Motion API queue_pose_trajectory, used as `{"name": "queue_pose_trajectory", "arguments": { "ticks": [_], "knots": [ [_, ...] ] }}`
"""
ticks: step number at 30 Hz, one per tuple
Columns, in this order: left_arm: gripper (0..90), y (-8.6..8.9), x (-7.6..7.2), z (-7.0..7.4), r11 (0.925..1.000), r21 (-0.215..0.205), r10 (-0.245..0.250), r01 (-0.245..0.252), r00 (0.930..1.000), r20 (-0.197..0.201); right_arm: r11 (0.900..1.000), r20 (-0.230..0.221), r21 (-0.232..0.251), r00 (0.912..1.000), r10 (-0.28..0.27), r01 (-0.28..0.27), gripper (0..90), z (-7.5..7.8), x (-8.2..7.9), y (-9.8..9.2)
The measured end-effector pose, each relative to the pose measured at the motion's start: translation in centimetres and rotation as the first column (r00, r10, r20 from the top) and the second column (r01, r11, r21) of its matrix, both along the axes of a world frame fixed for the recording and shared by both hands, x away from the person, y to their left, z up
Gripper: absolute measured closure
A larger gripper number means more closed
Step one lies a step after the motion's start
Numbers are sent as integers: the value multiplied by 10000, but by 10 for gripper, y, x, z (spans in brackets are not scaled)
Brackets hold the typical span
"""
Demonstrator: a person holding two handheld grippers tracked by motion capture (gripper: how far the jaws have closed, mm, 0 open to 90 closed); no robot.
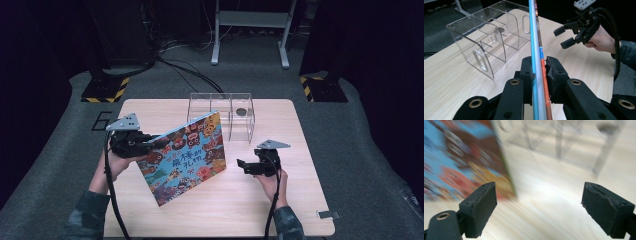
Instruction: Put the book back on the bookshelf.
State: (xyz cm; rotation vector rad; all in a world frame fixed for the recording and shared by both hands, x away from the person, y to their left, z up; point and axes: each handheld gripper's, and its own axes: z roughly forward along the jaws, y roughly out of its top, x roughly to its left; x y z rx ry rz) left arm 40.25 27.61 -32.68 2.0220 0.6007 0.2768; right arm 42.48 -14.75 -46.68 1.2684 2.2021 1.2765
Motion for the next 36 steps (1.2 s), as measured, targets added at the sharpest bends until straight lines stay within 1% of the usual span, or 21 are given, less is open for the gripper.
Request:
{"name": "queue_pose_trajectory", "arguments": {
  "ticks": [1,2,4,7,10,12,16,17,19,20,22,24,25,26,27,28,31,33,34,35,36],
  "knots": [
    [764,-1,0,1,10000,26,-22,23,10000,-62,9994,-109,-241,9997,-241,238,117,-7,-1,-7],
    [762,-2,0,2,9999,140,70,-71,9999,72,9986,-211,-334,9989,-411,404,119,-14,-2,-15],
    [759,-3,1,3,9996,252,146,-147,9999,46,9960,-429,-324,9955,-842,828,121,-26,-5,-32],
    [761,-2,2,4,9992,330,217,-217,9998,24,9906,-629,-237,9887,-1360,1347,128,-37,-10,-55],
    [761,-4,0,6,9981,547,267,-273,9996,115,9837,-614,-274,9819,-1793,1779,135,-42,-16,-73],
    [763,-6,-2,9,9970,732,239,-257,9994,256,9813,-610,-387,9798,-1905,1884,134,-44,-17,-79],
    [770,-11,-6,13,9926,1189,194,-251,9986,495,9735,-698,-443,9714,-2270,2243,137,-52,-20,-91],
    [771,-11,-6,13,9925,1195,224,-274,9988,430,9724,-747,-516,9701,-2309,2274,137,-54,-20,-93],
    [773,-11,-5,15,9916,1277,187,-217,9995,244,9703,-891,-424,9664,-2410,2380,137,-58,-20,-95],
    [768,-12,-4,16,9891,1445,248,-279,9994,236,9700,-949,-372,9655,-2426,2401,139,-58,-20,-96],
    [757,-13,-3,18,9842,1740,301,-321,9994,142,9702,-818,-280,9667,-2423,2408,142,-57,-20,-96],
    [741,-15,0,17,9764,2133,344,-326,9994,-44,9725,-930,-283,9681,-2329,2312,143,-59,-18,-96],
    [726,-16,1,16,9750,2197,385,-329,9990,-209,9721,-933,-241,9676,-2346,2334,143,-59,-18,-96],
    [712,-16,3,15,9703,2408,329,-226,9987,-388,9723,-911,-174,9680,-2337,2331,144,-59,-18,-97],
    [712,-16,4,13,9682,2499,253,-111,9982,-537,9723,-963,-108,9676,-2334,2335,144,-59,-19,-97],
    [716,-16,5,12,9685,2490,210,-49,9979,-621,9724,-924,-42,9682,-2326,2333,145,-59,-19,-98],
    [771,-15,4,9,9810,1938,200,-65,9975,-676,9732,-957,-14,9687,-2291,2300,145,-59,-18,-99],
    [788,-14,3,7,9869,1613,155,-37,9973,-715,9733,-934,36,9691,-2282,2295,146,-60,-18,-99],
    [799,-14,2,7,9890,1477,74,42,9969,-778,9731,-953,69,9688,-2287,2304,147,-60,-18,-99],
    [804,-16,0,6,9903,1392,106,-6,9974,-711,9738,-918,74,9698,-2258,2274,147,-60,-18,-99],
    [806,-17,-1,7,9887,1499,22,79,9978,-666,9739,-919,74,9699,-2253,2269,147,-60,-18,-99]
  ]
}}
